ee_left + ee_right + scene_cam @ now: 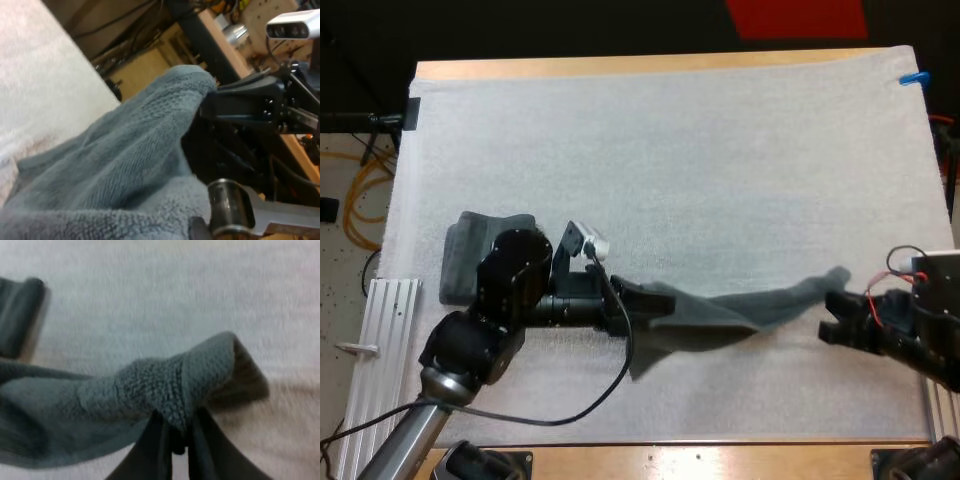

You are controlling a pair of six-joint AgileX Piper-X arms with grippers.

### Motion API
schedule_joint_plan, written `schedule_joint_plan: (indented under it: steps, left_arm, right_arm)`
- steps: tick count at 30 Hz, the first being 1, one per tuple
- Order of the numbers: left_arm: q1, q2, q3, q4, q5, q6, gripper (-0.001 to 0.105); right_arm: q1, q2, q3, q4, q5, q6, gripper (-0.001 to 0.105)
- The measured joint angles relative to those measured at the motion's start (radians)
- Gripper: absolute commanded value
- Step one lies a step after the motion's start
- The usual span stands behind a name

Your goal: Pick towel from pile fold and stack

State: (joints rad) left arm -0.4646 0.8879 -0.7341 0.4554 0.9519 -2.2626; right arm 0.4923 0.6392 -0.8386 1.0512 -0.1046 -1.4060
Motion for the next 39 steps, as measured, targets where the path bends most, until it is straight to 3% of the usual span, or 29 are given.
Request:
schedule_joint_plan:
  steps: [6, 12, 16, 22, 30, 39]
  left_arm:
    - [0.0, -0.022, 0.0, 0.175, -0.074, 0.105, 0.0]
    - [0.0, -0.007, 0.02, 0.175, -0.234, 0.135, 0.0]
    - [0.005, 0.059, 0.02, 0.108, -0.31, 0.146, 0.0]
    - [0.054, 0.217, 0.02, -0.05, -0.342, 0.146, 0.0]
    - [0.168, 0.431, 0.02, -0.3, -0.343, 0.146, 0.0]
    - [0.252, 0.612, 0.02, -0.491, -0.343, 0.146, 0.0]
  right_arm:
    - [0.0, -0.051, 0.0, 0.134, -0.042, 0.004, 0.0]
    - [0.0, -0.028, 0.012, 0.112, -0.042, 0.051, 0.0]
    - [0.0, 0.059, 0.04, -0.026, 0.009, 0.06, 0.0]
    - [0.0, 0.297, 0.047, -0.252, 0.108, 0.06, 0.0]
    - [0.0, 0.602, 0.047, -0.605, 0.206, 0.053, 0.0]
    - [0.0, 0.786, 0.047, -0.866, 0.271, 0.053, 0.0]
